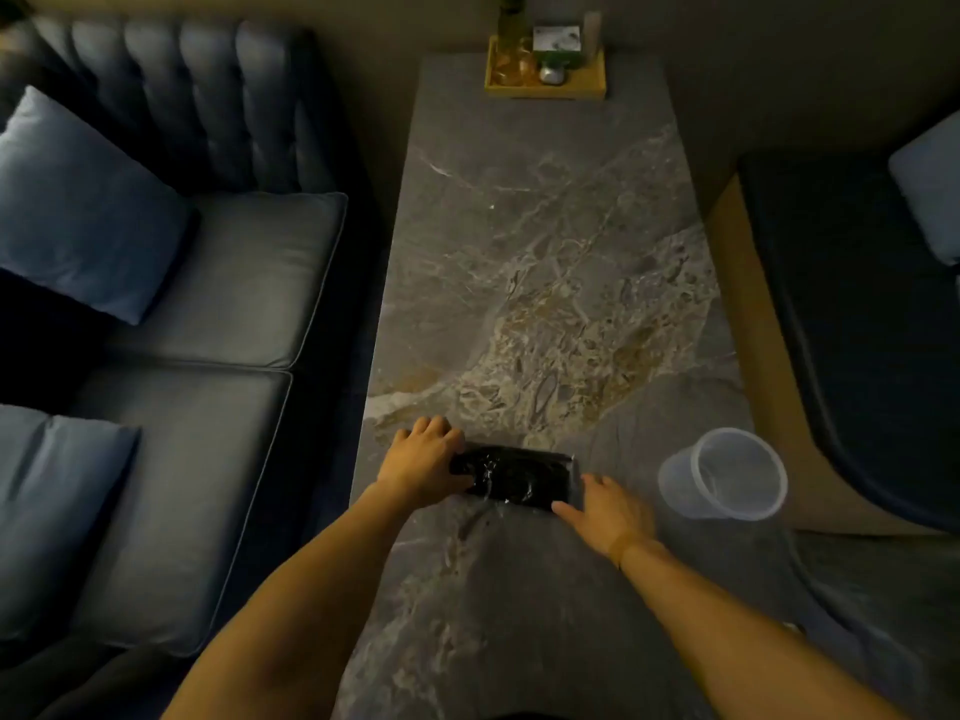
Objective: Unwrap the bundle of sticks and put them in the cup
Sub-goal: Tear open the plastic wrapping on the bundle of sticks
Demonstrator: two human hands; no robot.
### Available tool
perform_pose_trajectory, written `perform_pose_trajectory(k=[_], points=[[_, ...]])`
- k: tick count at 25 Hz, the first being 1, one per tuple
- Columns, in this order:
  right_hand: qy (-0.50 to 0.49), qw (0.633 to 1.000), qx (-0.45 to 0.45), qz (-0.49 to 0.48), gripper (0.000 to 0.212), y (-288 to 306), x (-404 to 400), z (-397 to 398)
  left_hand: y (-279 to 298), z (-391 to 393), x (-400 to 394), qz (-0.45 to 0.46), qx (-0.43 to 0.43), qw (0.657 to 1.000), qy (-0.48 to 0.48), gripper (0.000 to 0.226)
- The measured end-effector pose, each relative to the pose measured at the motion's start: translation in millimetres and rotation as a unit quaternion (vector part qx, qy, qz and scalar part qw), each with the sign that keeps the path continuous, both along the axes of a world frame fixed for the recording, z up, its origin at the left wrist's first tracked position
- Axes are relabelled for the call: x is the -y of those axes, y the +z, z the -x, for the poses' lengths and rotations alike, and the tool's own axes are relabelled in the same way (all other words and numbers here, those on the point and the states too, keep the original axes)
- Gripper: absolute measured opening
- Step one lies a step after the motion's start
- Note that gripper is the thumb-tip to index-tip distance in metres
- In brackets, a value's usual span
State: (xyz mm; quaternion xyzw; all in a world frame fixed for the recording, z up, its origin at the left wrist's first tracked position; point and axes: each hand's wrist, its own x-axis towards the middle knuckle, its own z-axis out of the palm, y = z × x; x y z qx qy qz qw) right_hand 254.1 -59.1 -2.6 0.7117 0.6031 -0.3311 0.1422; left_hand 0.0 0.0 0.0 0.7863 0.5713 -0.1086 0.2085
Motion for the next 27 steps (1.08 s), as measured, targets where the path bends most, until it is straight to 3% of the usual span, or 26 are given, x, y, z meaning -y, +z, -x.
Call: perform_pose_trajectory(k=[3, 5, 8, 12, 17, 20, 24, 27], points=[[-0.090, 0.995, -0.026, 0.026, 0.078, -13, -3, 4, -9, -1, -12, 0.046, 0.009, 0.999, -0.009, 0.067], [-0.187, 0.976, -0.105, 0.021, 0.071, -23, -6, 7, -14, -4, -17, 0.071, 0.004, 0.997, -0.018, 0.071], [-0.348, 0.907, -0.238, -0.001, 0.052, -32, -10, 14, -22, -7, -17, 0.087, -0.012, 0.996, -0.028, 0.068], [-0.426, 0.845, -0.323, 0.013, 0.038, -26, -13, 20, -28, -9, -14, 0.089, -0.009, 0.996, -0.022, 0.069], [-0.431, 0.802, -0.412, 0.038, 0.022, -12, -8, 16, -25, -4, -3, 0.085, 0.015, 0.996, 0.015, 0.065], [-0.413, 0.794, -0.447, -0.004, 0.029, 1, -6, 17, -16, -2, 14, 0.100, 0.057, 0.992, 0.054, 0.067], [-0.276, 0.850, -0.443, -0.072, 0.031, 31, -8, 12, 11, 10, 29, 0.144, 0.180, 0.969, 0.085, 0.071], [-0.177, 0.883, -0.424, -0.095, 0.033, 57, -4, 11, 41, 8, 37, 0.174, 0.298, 0.934, 0.096, 0.075]])
